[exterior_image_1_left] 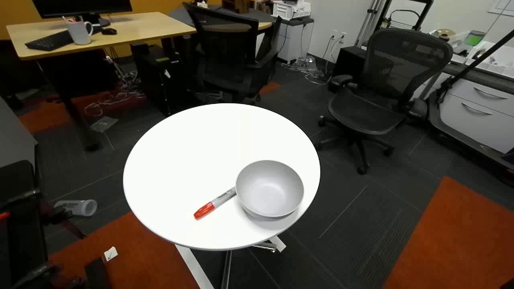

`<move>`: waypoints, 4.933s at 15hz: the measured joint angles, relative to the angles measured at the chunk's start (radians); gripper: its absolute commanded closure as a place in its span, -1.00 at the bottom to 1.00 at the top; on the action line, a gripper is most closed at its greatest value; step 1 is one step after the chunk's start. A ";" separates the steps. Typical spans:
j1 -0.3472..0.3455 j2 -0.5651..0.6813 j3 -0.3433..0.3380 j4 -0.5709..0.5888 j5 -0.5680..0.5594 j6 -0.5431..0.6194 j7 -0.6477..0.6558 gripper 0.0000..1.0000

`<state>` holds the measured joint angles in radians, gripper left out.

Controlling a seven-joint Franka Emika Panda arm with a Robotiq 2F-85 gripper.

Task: Put the red marker inside the grey bowl

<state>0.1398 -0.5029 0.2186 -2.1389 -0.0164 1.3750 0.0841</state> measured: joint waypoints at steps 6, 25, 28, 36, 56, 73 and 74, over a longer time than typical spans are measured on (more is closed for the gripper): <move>0.000 0.000 0.000 0.000 0.000 0.000 0.000 -1.00; -0.046 -0.024 -0.156 -0.154 -0.053 0.449 0.000 -1.00; -0.079 -0.027 -0.198 -0.209 -0.053 0.558 0.000 -1.00; -0.141 0.039 -0.267 -0.288 -0.044 0.757 0.000 -1.00; -0.198 0.418 -0.387 -0.291 0.134 1.154 -0.295 -1.00; -0.255 0.654 -0.380 -0.186 0.193 1.162 -0.336 -1.00; -0.255 0.654 -0.379 -0.186 0.193 1.162 -0.336 -1.00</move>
<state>-0.1153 0.1512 -0.1609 -2.3250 0.1767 2.5369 -0.2516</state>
